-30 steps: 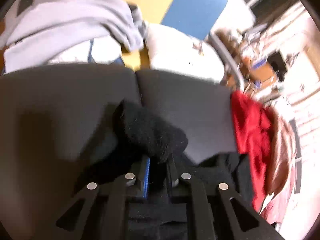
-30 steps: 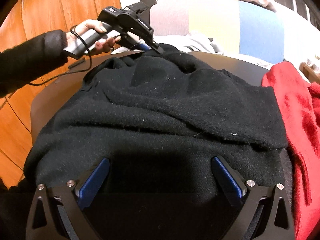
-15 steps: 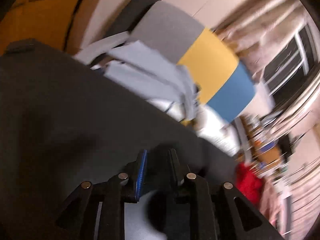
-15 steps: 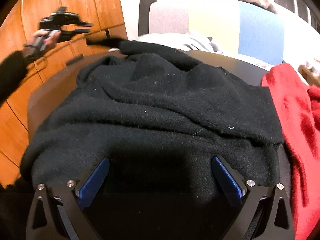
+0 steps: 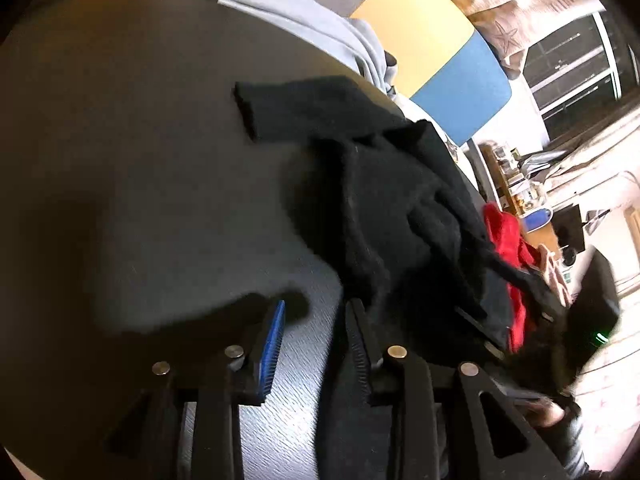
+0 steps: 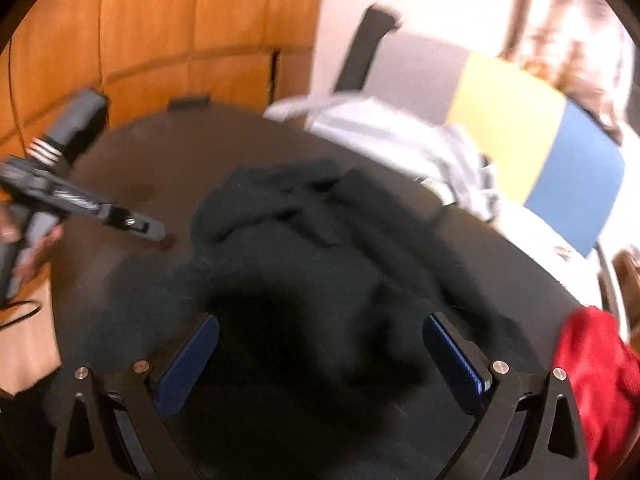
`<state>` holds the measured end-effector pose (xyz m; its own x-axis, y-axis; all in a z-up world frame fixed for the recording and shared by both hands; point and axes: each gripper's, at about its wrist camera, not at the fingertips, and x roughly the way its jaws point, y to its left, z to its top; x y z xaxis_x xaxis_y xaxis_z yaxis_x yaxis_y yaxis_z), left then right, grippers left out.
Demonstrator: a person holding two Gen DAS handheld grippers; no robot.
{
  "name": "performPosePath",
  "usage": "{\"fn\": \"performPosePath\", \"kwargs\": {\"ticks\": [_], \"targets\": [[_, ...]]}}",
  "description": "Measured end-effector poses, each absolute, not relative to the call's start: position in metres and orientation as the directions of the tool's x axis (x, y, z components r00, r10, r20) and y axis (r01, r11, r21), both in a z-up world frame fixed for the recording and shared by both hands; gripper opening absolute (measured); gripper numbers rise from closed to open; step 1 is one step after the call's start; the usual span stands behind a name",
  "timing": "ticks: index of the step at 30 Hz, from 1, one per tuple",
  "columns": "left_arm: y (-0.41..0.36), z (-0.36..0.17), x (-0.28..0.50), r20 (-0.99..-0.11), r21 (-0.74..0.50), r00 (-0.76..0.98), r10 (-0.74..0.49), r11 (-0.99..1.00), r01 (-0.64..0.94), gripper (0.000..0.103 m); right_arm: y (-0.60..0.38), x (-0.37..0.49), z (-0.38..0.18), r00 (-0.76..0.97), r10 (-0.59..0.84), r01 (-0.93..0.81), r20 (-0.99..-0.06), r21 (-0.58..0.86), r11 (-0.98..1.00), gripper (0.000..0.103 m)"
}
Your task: Fold clothes
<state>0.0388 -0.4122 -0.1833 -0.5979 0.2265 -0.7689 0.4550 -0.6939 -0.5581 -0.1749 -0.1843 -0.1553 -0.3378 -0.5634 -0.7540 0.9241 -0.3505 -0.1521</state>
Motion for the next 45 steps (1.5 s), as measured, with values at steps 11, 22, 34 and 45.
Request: {"fn": "performPosePath", "kwargs": {"ticks": [11,22,34,45], "targets": [[-0.392,-0.188,0.041,-0.793,-0.505,-0.576,0.196,-0.740,0.444,0.036,-0.145,-0.214,-0.133,-0.375,-0.571,0.837,-0.730,-0.001,-0.548,0.007],[-0.367,-0.158,0.018,-0.838,-0.326,-0.543,0.062,-0.854,0.406,0.038,0.138,-0.304,-0.010,-0.847,-0.095,0.174,-0.524,-0.104,-0.979,0.011],[-0.332,-0.111,-0.093,-0.816,0.121,-0.544,-0.195,-0.978,0.169,0.047,0.197,-0.248,-0.034,-0.863,-0.135,0.100,-0.487,0.096,-0.990,0.092],[-0.367,-0.168,-0.150,-0.888,0.142,-0.406,-0.217,-0.968,0.206,0.013,-0.085,-0.226,-0.148,-0.387,-0.556,0.745,-0.735,0.106,-0.658,0.097]]}}
